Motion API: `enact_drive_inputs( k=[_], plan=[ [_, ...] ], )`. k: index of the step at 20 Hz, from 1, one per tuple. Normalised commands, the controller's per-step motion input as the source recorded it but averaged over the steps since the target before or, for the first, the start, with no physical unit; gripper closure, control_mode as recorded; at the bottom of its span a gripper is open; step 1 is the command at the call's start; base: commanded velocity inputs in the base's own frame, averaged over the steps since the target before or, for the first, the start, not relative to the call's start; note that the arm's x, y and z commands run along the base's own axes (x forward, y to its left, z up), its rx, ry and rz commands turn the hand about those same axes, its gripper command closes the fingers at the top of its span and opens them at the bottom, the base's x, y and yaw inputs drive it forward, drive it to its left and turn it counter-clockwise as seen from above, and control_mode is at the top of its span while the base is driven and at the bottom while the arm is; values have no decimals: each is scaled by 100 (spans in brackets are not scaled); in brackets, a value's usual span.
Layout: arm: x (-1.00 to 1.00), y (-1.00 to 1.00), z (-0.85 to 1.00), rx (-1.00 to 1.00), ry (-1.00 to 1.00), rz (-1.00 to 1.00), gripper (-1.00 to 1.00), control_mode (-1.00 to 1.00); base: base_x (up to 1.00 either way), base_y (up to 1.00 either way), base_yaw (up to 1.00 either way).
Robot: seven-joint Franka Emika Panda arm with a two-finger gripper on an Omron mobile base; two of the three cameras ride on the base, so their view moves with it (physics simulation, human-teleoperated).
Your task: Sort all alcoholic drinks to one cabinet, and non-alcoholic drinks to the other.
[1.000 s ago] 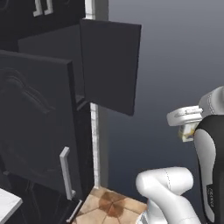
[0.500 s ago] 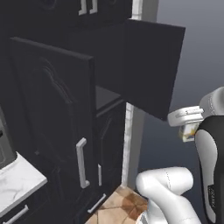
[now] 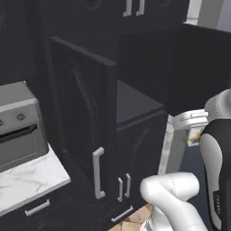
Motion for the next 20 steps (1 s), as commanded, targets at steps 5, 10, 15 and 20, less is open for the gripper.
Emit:
enact_drive_inputs(
  k=[5,10,15,20],
  plan=[
    [0,0,0,0,0,0,100,100,37,-29,48],
    [0,0,0,0,0,0,100,100,46,-27,36],
    [0,0,0,0,0,0,100,100,66,-28,31],
    [0,0,0,0,0,0,100,100,57,-34,24]
  ],
)
